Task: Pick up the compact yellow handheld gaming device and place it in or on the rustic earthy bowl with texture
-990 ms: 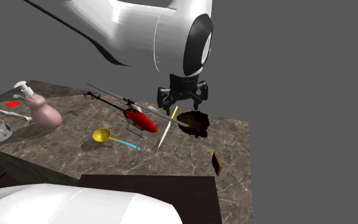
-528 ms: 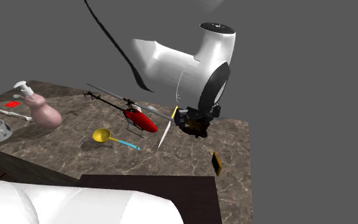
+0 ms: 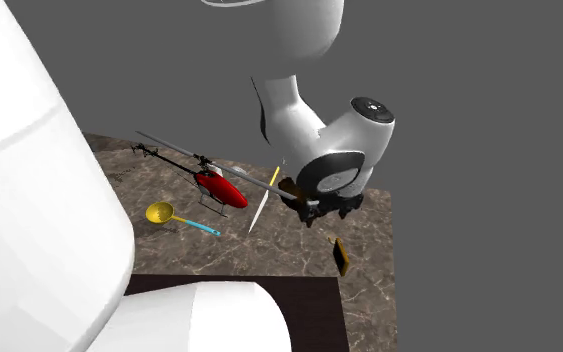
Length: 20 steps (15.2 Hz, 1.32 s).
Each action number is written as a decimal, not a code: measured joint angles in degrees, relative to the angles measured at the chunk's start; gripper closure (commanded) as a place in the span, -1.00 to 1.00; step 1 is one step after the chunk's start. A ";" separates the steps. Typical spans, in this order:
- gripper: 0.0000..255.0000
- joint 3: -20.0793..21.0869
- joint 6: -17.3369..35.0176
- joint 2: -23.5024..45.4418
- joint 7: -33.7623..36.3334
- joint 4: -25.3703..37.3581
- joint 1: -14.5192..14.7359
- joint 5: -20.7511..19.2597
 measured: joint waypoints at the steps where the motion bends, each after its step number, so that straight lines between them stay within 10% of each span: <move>1: -1.00 1.40 -0.54 3.56 -6.19 1.83 -1.21 7.04; 6: -1.00 11.67 -3.46 19.28 -28.54 11.54 -12.80 30.41; 20: -1.00 18.14 -3.50 29.46 -38.14 18.19 -18.27 42.04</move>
